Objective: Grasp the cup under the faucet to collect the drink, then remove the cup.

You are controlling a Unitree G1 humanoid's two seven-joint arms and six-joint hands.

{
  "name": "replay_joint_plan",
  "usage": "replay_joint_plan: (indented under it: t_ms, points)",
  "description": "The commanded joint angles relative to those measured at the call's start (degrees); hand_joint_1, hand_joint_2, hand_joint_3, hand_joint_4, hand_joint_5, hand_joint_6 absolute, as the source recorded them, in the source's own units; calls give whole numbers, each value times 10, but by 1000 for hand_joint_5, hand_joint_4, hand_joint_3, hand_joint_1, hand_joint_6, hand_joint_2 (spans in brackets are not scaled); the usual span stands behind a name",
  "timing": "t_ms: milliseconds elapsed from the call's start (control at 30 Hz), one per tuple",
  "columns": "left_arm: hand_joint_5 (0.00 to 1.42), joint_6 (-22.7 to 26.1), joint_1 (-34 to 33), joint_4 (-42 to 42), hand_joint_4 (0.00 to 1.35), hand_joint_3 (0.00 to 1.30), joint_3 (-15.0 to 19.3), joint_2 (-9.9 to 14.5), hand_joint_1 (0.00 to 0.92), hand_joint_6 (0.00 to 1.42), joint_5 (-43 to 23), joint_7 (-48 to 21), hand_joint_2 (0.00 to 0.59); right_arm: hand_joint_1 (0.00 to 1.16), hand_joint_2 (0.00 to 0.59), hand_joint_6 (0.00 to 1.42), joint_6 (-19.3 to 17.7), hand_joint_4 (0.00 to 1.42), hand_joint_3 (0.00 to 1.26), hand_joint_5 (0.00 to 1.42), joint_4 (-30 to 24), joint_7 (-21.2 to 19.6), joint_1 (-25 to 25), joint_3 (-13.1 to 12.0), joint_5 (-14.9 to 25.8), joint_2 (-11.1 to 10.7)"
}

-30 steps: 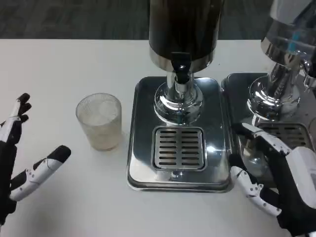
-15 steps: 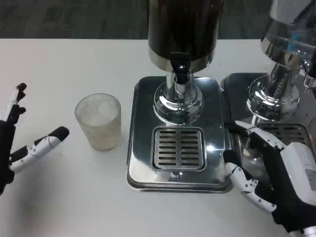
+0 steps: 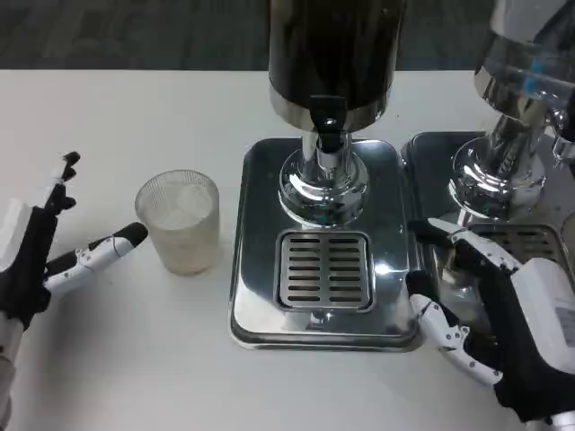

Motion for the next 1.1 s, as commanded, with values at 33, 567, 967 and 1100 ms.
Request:
replay_joint_plan:
  t_ms: [33, 567, 967, 1100]
  points:
    - [248, -14, -20, 25, 105, 70, -11, -6, 144, 208, -7, 5, 26, 268, 419, 444, -2, 348, 326, 332, -6, 1, 8, -7, 10, -8]
    - [213, -97, -75, 100, 63, 41, -46, -3, 104, 188, -29, -83, 6, 267, 419, 446, 4, 353, 326, 340, -23, 6, 24, -19, 18, -13]
    - [203, -92, -95, 123, 62, 24, -58, 5, 97, 185, -17, -95, 0, 273, 427, 446, 17, 352, 326, 342, -40, 3, 29, -14, 7, -2]
    - [225, -79, -102, 127, 80, 30, -65, 5, 127, 192, -15, -89, 4, 274, 428, 447, 18, 353, 330, 344, -44, 2, 38, -14, 4, 1]
